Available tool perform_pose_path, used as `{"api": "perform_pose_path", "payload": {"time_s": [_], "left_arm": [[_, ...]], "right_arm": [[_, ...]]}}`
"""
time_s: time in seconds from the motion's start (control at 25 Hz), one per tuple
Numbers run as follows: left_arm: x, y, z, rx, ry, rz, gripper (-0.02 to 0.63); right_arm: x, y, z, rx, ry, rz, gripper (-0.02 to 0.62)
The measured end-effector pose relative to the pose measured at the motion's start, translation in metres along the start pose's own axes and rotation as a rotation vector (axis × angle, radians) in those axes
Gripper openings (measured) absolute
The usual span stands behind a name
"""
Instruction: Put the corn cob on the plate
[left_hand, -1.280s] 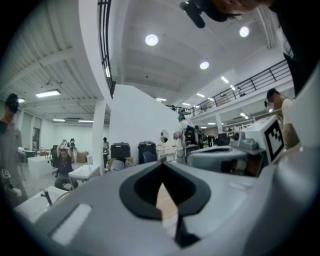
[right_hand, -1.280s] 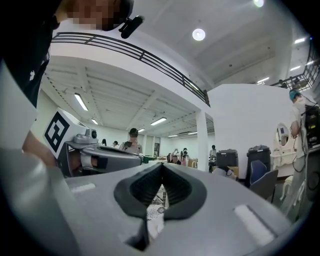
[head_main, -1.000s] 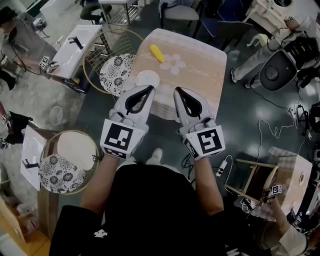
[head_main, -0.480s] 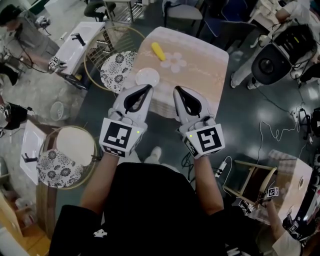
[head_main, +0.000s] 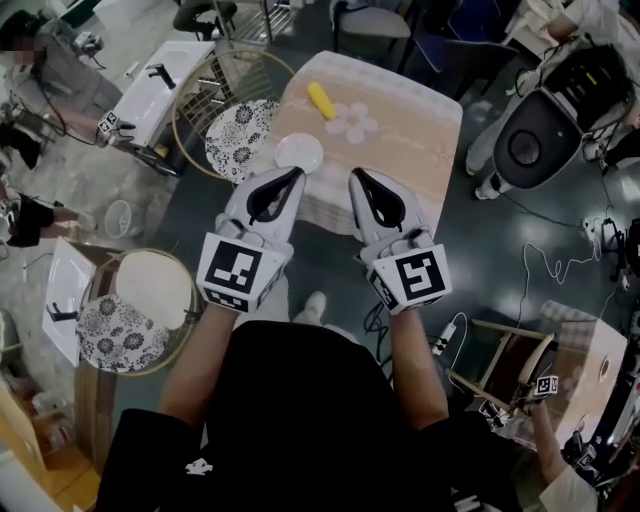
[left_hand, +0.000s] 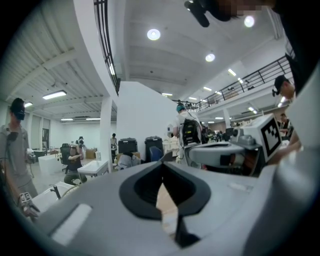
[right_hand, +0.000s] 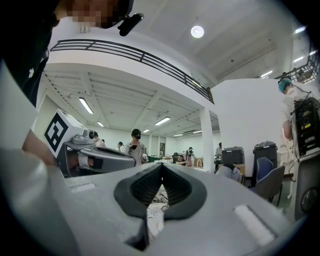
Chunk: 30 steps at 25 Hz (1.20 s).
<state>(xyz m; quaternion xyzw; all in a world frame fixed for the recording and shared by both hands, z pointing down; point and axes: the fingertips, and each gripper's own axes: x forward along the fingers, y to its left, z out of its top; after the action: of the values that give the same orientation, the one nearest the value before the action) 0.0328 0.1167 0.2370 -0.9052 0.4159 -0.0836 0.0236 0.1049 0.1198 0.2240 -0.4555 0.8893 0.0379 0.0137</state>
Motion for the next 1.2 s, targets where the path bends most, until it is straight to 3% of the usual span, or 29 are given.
{"api": "perform_pose_path", "payload": {"time_s": [0.68,1.2], "left_arm": [[0.027,0.053,-0.014,-0.021,0.002,0.014,0.005],[0.070,0.114,-0.022,-0.035,0.018,-0.032,0.005]], "right_arm": [[0.053,-0.012,-0.014,-0.012,0.048,0.000,0.002],[0.115,-0.043,-0.026,-0.003,0.072,-0.069,0.002]]}}
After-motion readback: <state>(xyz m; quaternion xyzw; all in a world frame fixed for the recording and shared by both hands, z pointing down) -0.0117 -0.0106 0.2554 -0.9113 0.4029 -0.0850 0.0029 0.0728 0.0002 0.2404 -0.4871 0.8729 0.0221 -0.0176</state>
